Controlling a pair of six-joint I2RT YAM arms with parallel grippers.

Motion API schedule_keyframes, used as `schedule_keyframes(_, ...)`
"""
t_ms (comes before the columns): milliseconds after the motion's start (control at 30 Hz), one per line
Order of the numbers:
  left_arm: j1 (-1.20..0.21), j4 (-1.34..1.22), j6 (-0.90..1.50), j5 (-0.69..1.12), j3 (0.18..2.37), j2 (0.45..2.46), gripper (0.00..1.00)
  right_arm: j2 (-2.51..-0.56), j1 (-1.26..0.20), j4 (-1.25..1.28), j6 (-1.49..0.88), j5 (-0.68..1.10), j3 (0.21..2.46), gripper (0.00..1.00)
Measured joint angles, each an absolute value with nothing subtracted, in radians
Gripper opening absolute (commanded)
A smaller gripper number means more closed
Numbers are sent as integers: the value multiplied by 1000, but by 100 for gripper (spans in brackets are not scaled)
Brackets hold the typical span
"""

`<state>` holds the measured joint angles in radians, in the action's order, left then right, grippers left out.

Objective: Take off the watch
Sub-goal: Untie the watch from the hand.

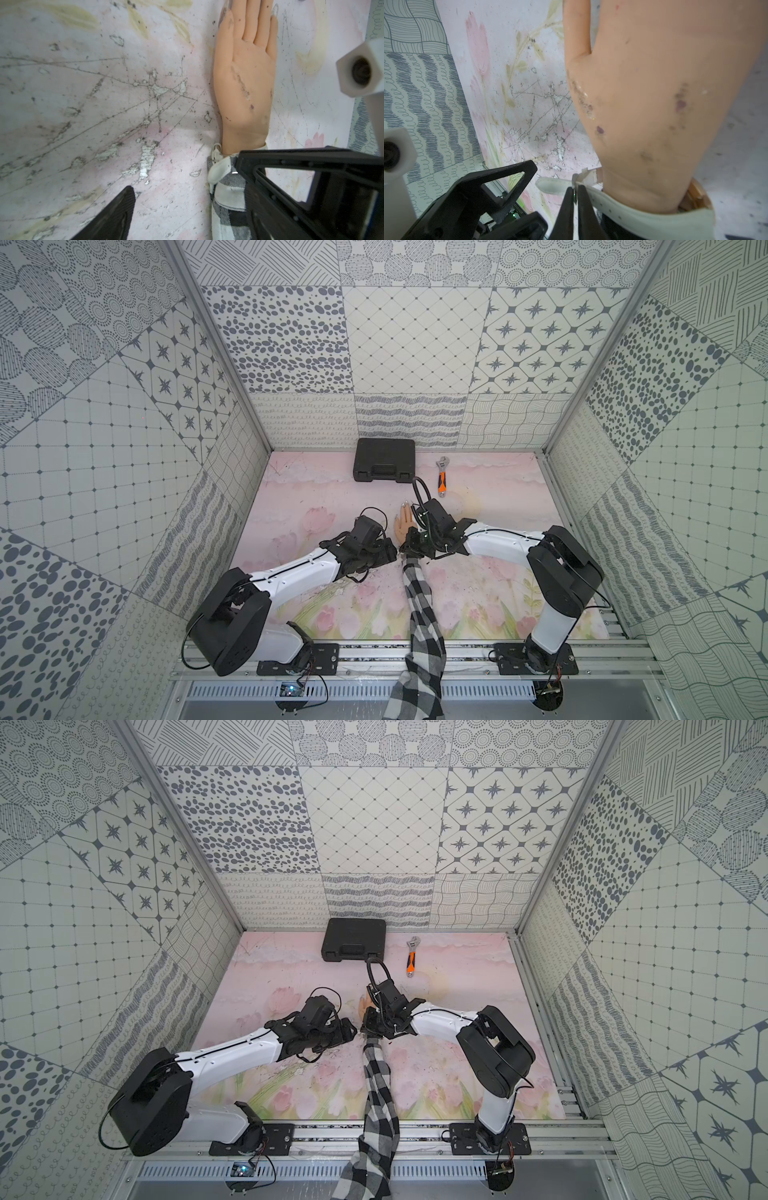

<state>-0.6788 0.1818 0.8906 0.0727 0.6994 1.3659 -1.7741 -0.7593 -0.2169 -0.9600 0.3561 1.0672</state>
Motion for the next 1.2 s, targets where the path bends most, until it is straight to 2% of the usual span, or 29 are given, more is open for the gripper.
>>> schedule_keyframes(100,-679,182,891,73,699,1364,84,-1774,-765,-244,-950,346,1087,19)
schedule_keyframes(633,-675,185,891,68,699,1341,84,-1839,-838,-463,-854,222,1253,18)
schedule_keyframes(1033,-671,191,891,63,695,1334,84,-1880,-876,-623,-778,98,1366,5)
schedule_keyframes(1133,-670,189,891,63,693,1328,84,-1888,-878,-638,-775,85,1367,6)
schedule_keyframes(1200,-669,189,892,64,692,1325,84,-1892,-881,-643,-773,80,1367,13)
